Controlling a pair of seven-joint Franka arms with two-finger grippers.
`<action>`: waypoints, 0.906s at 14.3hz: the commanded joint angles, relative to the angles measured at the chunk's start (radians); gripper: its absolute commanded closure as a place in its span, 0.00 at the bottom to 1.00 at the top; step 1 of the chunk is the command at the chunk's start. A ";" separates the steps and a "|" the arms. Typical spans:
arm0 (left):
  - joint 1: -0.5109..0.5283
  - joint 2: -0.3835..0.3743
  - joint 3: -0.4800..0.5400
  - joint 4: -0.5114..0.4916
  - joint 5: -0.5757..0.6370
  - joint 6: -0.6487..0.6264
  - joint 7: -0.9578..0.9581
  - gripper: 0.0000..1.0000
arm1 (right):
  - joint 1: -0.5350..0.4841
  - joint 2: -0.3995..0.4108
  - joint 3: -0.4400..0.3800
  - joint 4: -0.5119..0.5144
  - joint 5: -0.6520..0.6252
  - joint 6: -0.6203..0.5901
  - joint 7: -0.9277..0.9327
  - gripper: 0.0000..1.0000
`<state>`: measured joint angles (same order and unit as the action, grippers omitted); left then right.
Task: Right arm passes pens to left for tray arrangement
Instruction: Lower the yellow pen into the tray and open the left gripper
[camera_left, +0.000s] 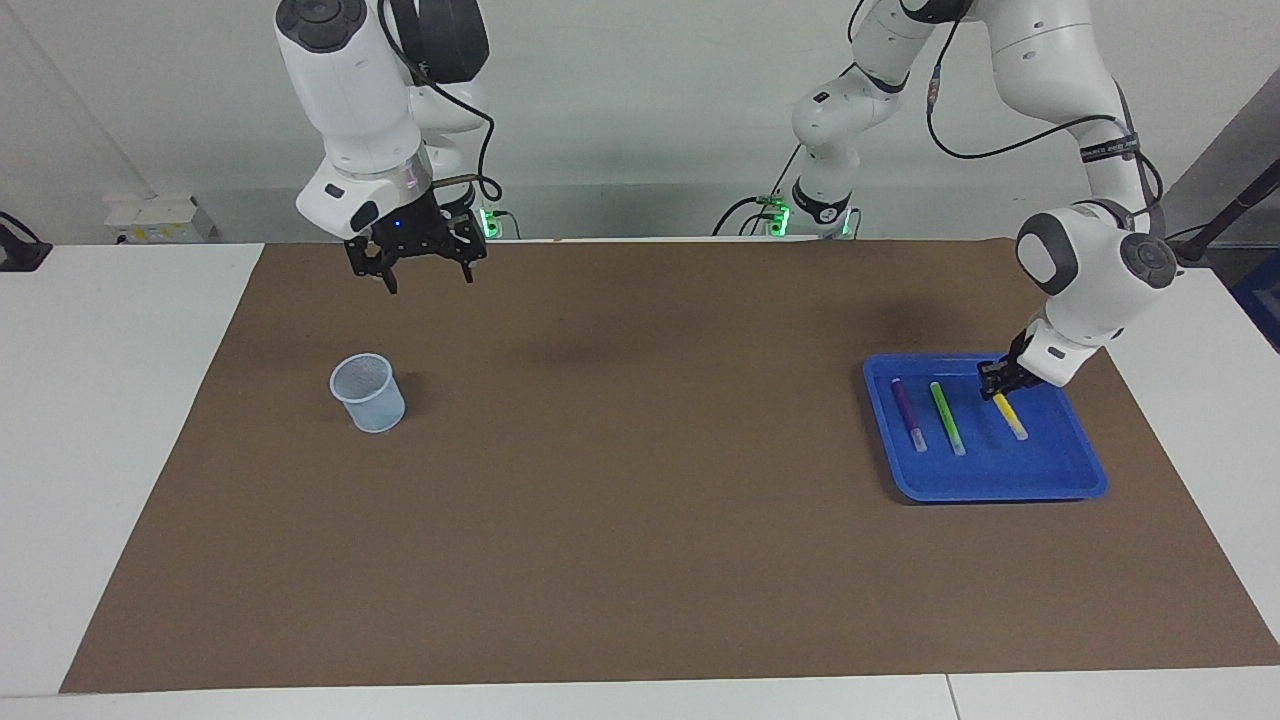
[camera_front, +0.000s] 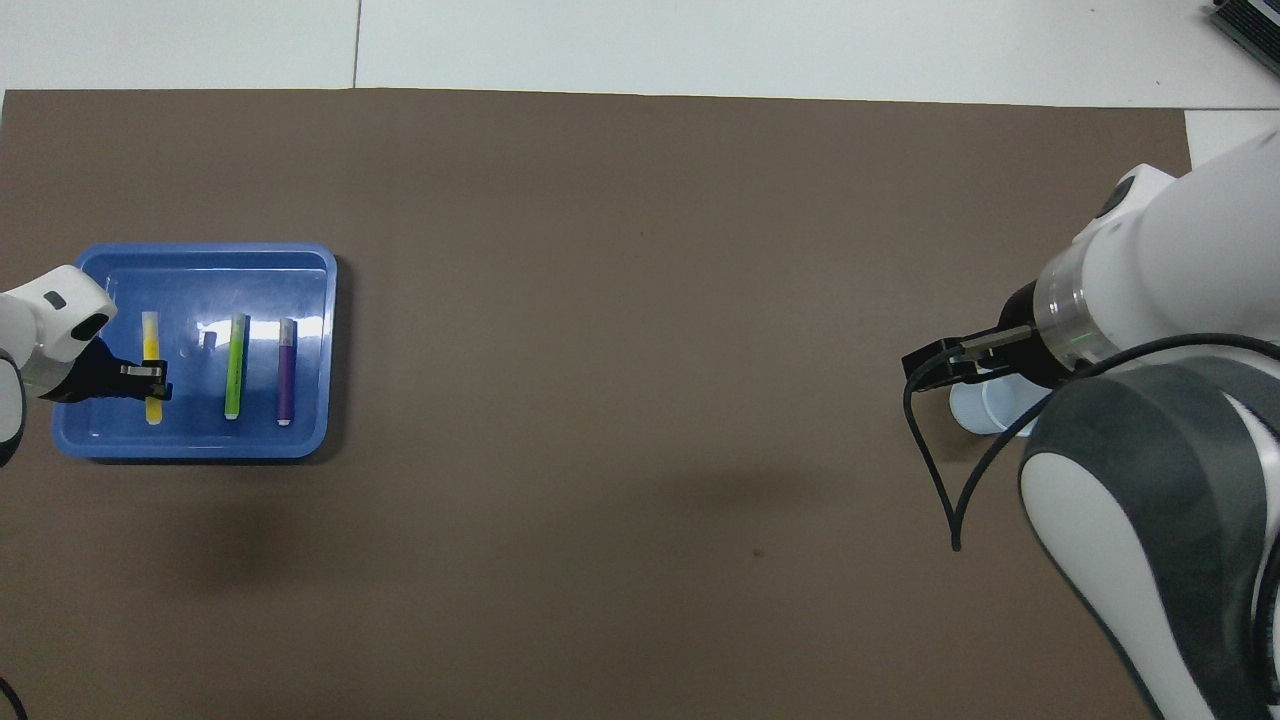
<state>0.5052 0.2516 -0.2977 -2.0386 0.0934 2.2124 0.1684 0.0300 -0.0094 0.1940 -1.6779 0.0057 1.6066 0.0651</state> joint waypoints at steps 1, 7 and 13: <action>0.010 0.037 0.005 0.009 0.028 0.056 -0.001 1.00 | -0.002 -0.012 0.001 -0.019 -0.024 0.012 0.016 0.00; 0.006 0.063 0.012 -0.038 0.029 0.170 -0.018 0.85 | -0.061 -0.003 0.008 -0.014 -0.023 0.012 0.007 0.00; -0.007 0.066 0.012 -0.025 0.029 0.159 -0.092 0.00 | -0.074 0.002 0.001 0.003 -0.020 0.010 0.009 0.00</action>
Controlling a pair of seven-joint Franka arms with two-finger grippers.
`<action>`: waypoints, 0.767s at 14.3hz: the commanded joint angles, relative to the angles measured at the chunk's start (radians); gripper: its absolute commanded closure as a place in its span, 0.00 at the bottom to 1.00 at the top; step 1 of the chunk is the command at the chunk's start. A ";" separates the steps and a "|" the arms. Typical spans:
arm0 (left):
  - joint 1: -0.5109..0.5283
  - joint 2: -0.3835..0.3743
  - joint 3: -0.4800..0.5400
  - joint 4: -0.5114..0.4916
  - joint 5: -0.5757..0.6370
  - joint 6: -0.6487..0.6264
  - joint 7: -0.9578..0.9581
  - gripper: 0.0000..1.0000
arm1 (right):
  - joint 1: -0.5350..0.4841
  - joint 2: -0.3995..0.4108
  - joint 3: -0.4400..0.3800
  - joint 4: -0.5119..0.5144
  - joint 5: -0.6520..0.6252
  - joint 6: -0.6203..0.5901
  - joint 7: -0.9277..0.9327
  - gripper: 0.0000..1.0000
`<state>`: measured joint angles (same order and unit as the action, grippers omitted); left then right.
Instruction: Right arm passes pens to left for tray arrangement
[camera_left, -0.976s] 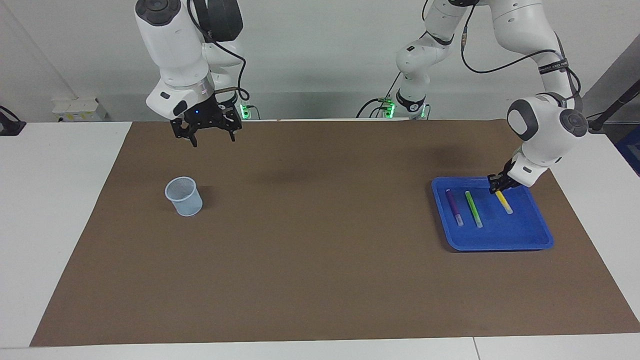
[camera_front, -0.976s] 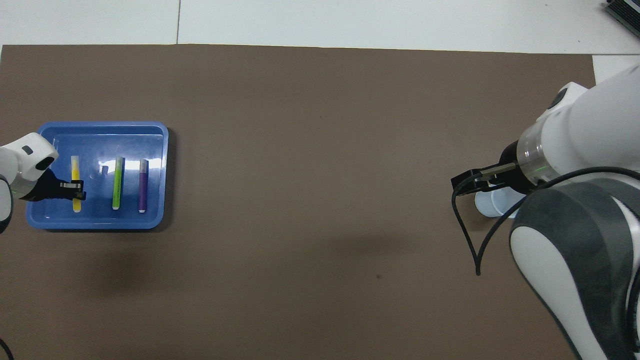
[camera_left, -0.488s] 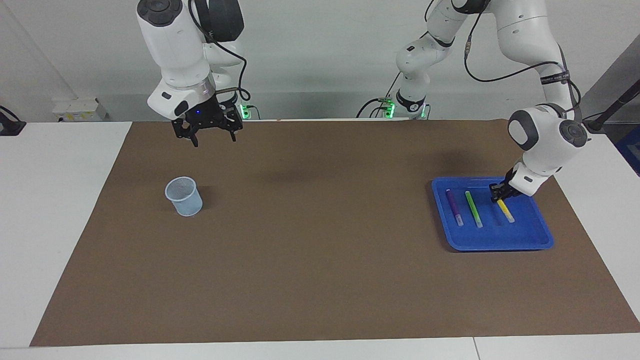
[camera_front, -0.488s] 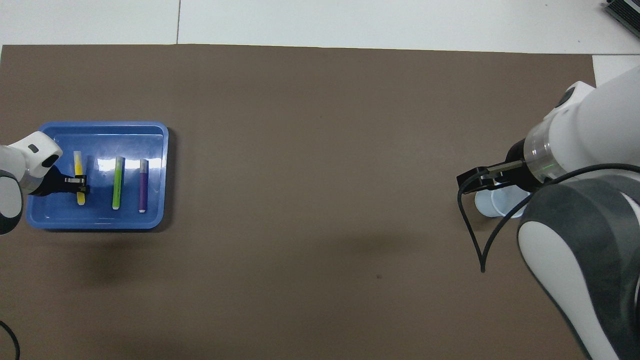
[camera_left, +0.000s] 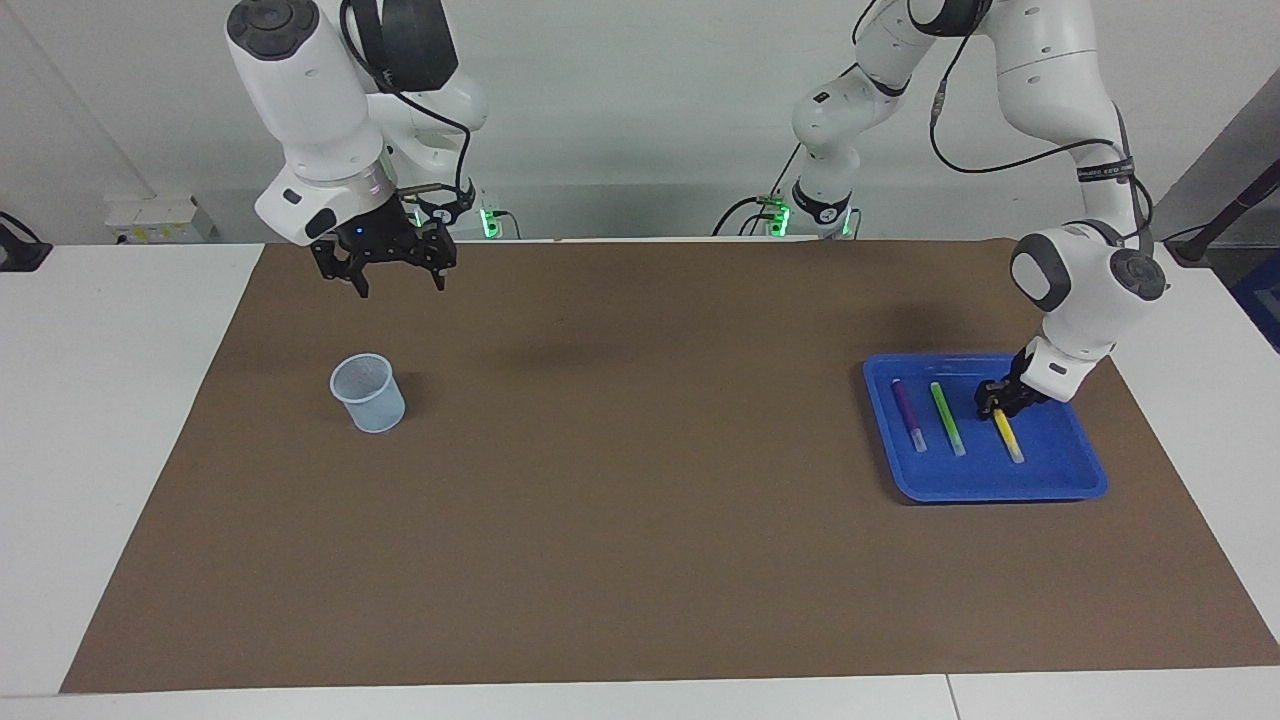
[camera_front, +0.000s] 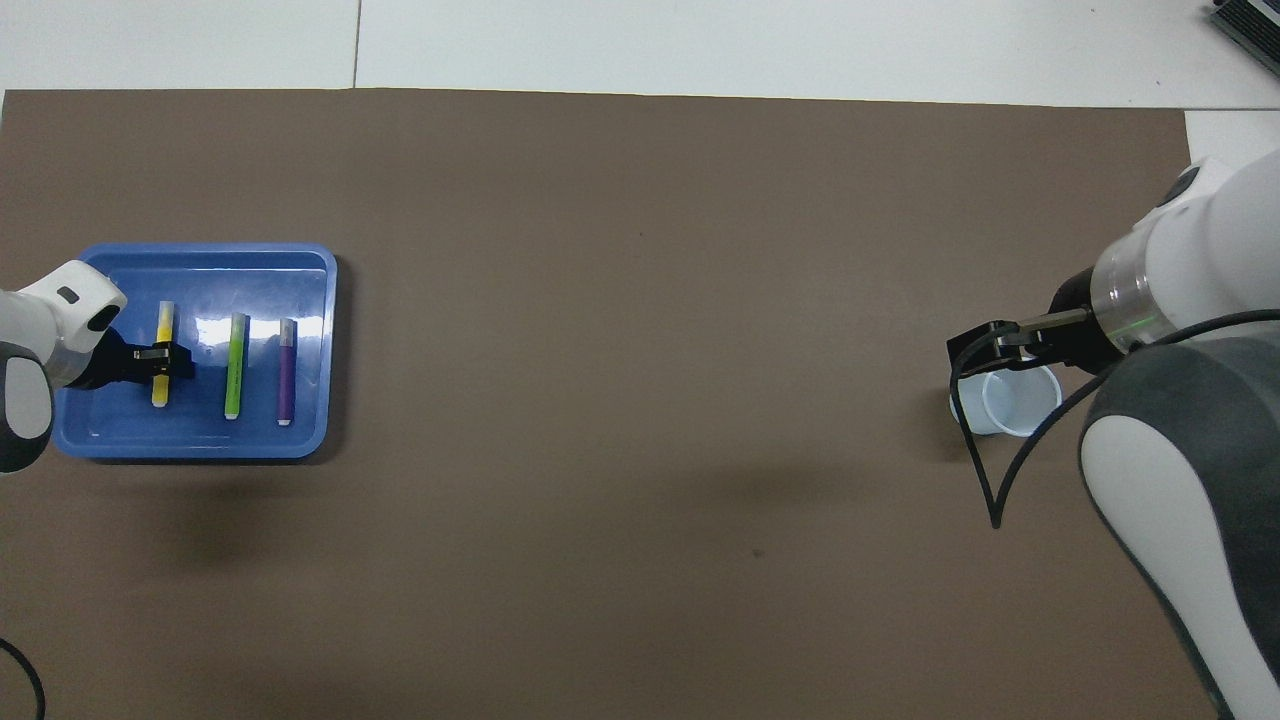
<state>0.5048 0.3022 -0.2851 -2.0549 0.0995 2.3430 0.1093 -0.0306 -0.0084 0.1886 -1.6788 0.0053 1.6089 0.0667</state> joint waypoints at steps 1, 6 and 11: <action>-0.008 0.015 0.000 -0.005 0.022 0.027 -0.033 0.00 | -0.014 0.001 -0.003 0.005 -0.018 0.003 0.005 0.00; -0.015 0.012 -0.002 0.045 0.022 -0.034 -0.033 0.00 | -0.015 0.007 -0.090 0.027 -0.013 0.009 0.008 0.00; -0.072 -0.032 -0.006 0.174 0.022 -0.224 -0.033 0.00 | -0.015 0.011 -0.117 0.031 -0.025 0.022 0.008 0.00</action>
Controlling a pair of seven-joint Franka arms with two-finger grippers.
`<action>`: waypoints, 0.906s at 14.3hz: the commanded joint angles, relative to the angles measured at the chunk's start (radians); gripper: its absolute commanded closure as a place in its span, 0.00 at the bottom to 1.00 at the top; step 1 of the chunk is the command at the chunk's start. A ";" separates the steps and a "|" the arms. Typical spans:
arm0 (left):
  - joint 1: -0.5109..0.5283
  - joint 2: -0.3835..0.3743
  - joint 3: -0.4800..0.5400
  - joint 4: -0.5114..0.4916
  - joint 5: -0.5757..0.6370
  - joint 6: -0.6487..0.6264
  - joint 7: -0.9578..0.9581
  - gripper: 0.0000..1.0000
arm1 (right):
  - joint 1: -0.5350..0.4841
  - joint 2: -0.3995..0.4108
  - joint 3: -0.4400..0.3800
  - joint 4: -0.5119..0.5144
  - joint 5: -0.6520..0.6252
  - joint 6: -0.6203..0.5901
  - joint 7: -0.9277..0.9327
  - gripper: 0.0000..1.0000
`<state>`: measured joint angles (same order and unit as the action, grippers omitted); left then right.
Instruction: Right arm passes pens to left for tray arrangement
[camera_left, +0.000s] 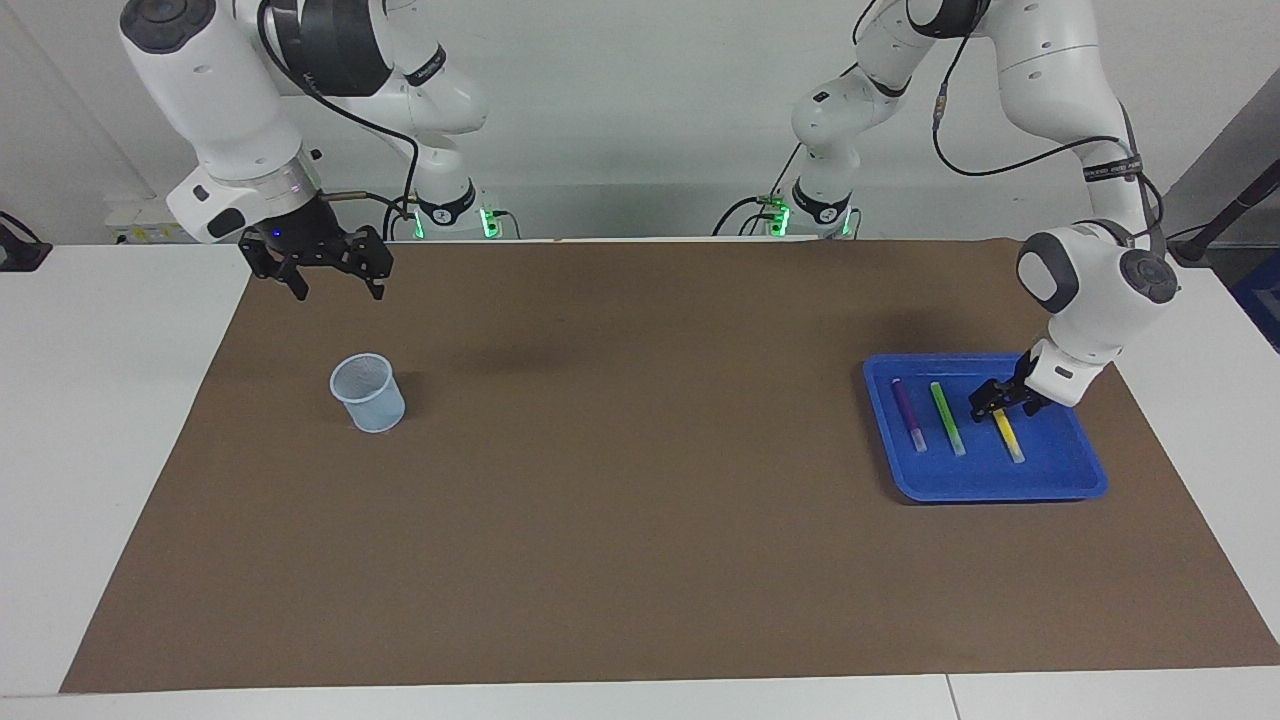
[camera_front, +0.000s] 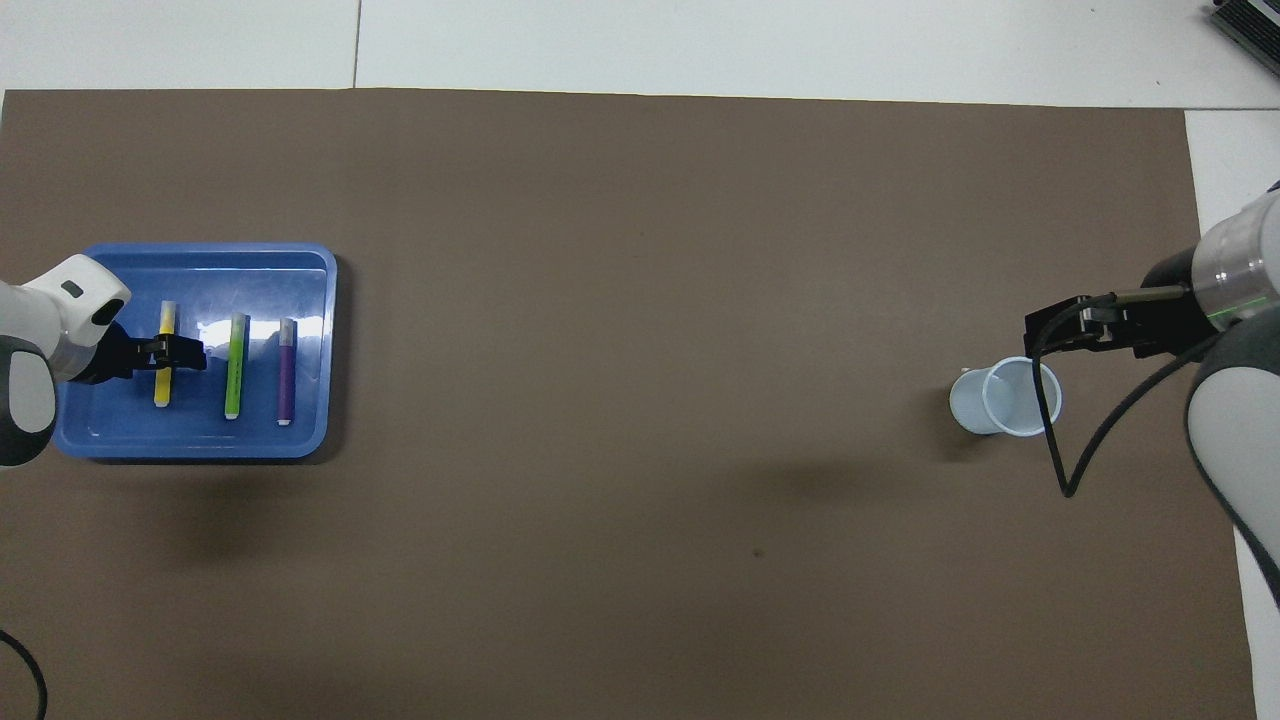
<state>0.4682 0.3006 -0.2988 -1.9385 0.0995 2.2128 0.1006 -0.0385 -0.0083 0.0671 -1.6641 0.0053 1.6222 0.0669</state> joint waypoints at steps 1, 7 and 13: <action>-0.049 -0.044 0.006 0.076 0.022 -0.129 -0.024 0.00 | -0.007 0.013 0.005 0.018 -0.024 0.010 0.008 0.00; -0.115 -0.109 0.003 0.216 0.009 -0.324 -0.025 0.00 | -0.007 0.007 -0.013 0.012 -0.027 -0.004 0.005 0.00; -0.300 -0.112 0.112 0.378 0.008 -0.525 -0.065 0.00 | -0.001 -0.001 -0.013 -0.003 -0.015 0.008 0.008 0.00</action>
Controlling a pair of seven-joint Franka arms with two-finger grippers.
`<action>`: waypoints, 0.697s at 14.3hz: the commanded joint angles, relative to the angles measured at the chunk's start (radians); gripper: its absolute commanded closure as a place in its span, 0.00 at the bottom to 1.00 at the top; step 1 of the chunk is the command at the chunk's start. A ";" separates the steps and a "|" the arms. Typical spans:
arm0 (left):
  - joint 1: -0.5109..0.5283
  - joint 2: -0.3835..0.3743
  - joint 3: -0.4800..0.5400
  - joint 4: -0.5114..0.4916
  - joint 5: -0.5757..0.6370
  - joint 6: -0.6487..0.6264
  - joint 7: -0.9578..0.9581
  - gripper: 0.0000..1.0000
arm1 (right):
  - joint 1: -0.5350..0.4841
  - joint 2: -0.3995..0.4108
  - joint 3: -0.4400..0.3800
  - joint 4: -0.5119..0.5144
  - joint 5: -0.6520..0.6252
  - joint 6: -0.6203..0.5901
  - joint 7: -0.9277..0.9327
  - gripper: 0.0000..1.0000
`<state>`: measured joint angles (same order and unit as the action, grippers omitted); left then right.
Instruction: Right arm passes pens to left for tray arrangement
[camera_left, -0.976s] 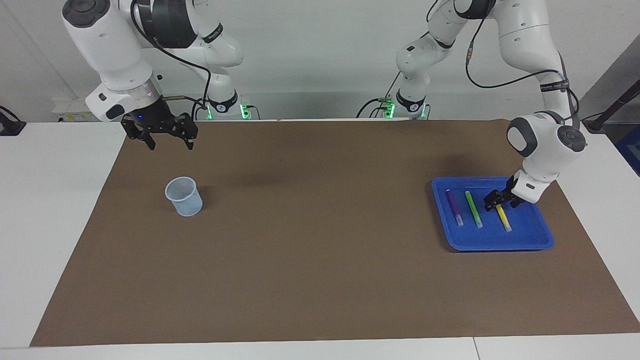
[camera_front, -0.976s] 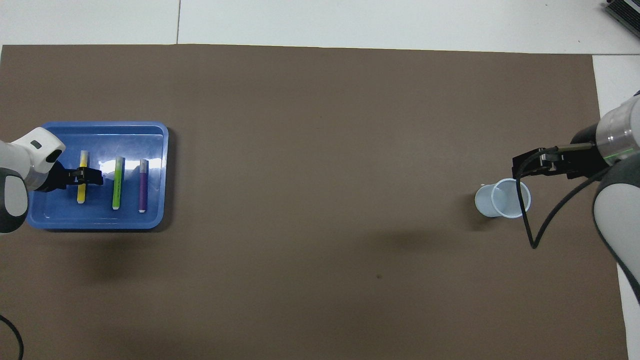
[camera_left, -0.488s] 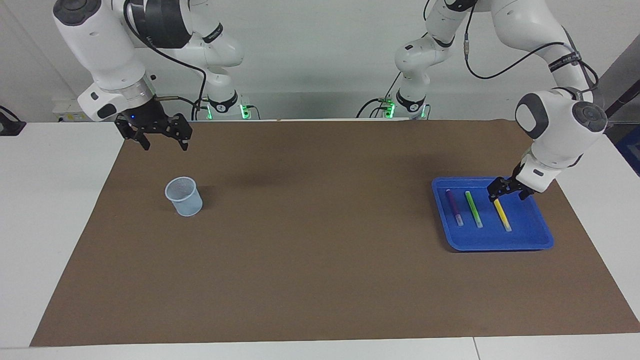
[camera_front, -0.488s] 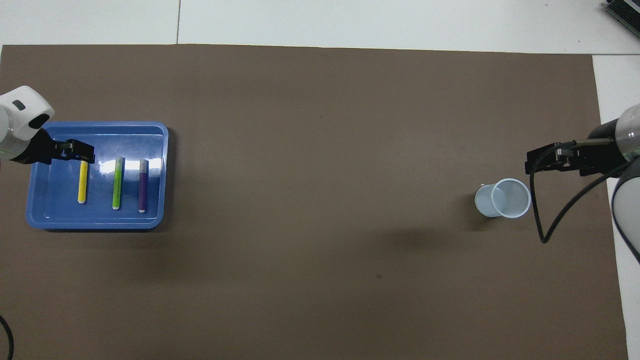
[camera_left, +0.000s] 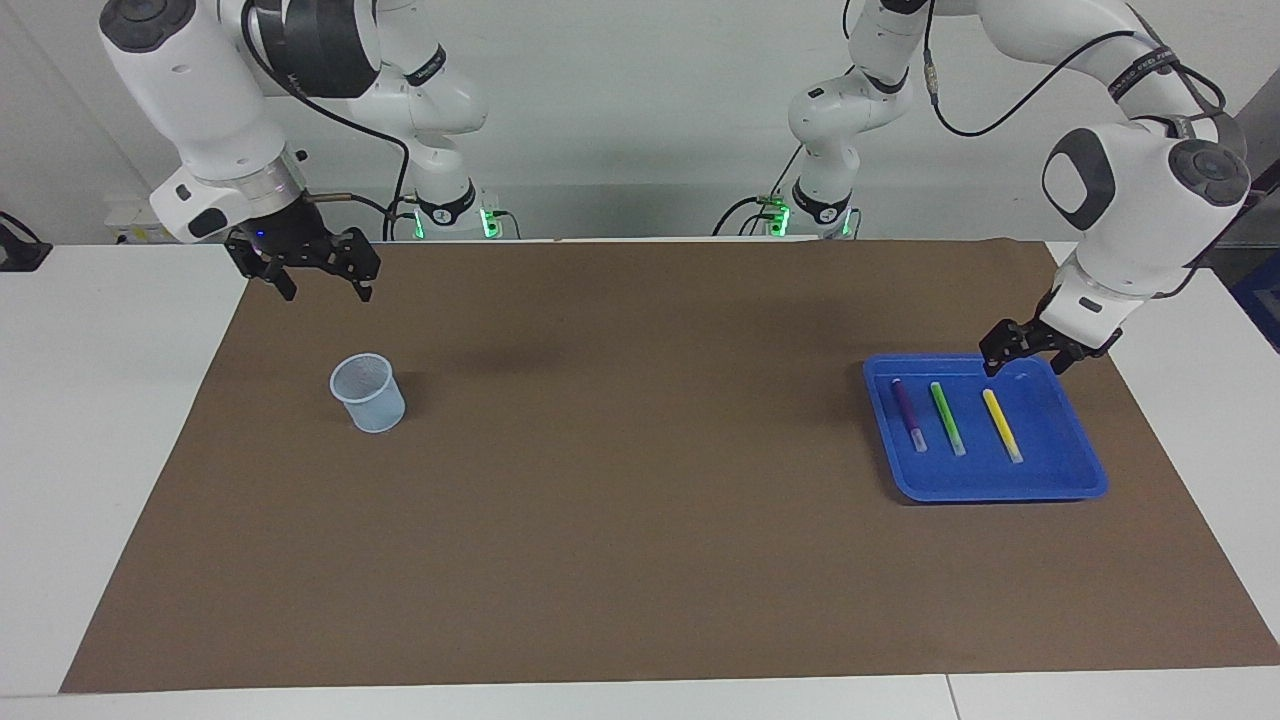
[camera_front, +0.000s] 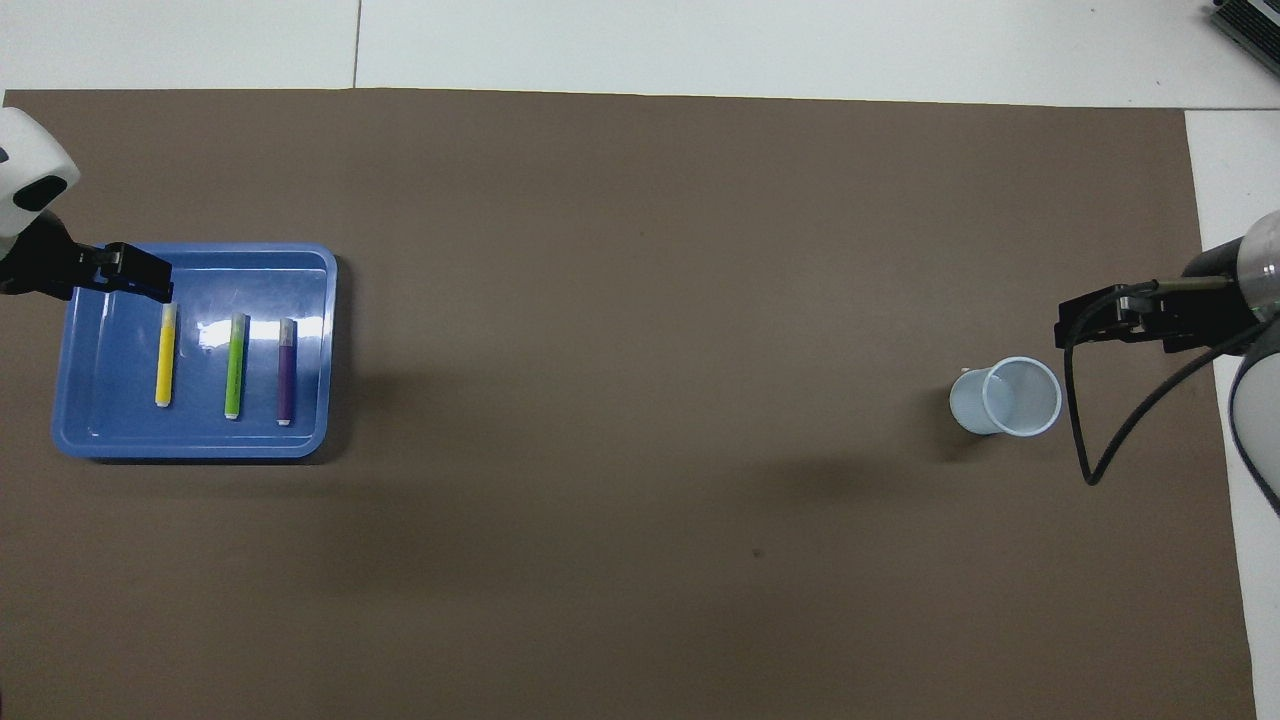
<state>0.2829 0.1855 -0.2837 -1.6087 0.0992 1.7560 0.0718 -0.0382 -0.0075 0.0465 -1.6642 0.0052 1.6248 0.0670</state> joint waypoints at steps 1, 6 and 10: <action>-0.211 -0.007 0.189 0.070 0.007 -0.094 -0.047 0.00 | 0.000 -0.002 0.007 -0.003 -0.016 0.004 0.008 0.00; -0.373 -0.076 0.383 0.082 -0.044 -0.188 -0.049 0.00 | -0.003 -0.002 0.007 -0.003 -0.014 0.004 0.008 0.00; -0.401 -0.142 0.411 0.079 -0.044 -0.253 -0.047 0.00 | -0.003 -0.002 0.007 -0.003 -0.014 0.004 0.008 0.00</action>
<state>-0.0821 0.0725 0.0962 -1.5237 0.0701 1.5428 0.0293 -0.0356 -0.0075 0.0476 -1.6643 0.0052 1.6248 0.0670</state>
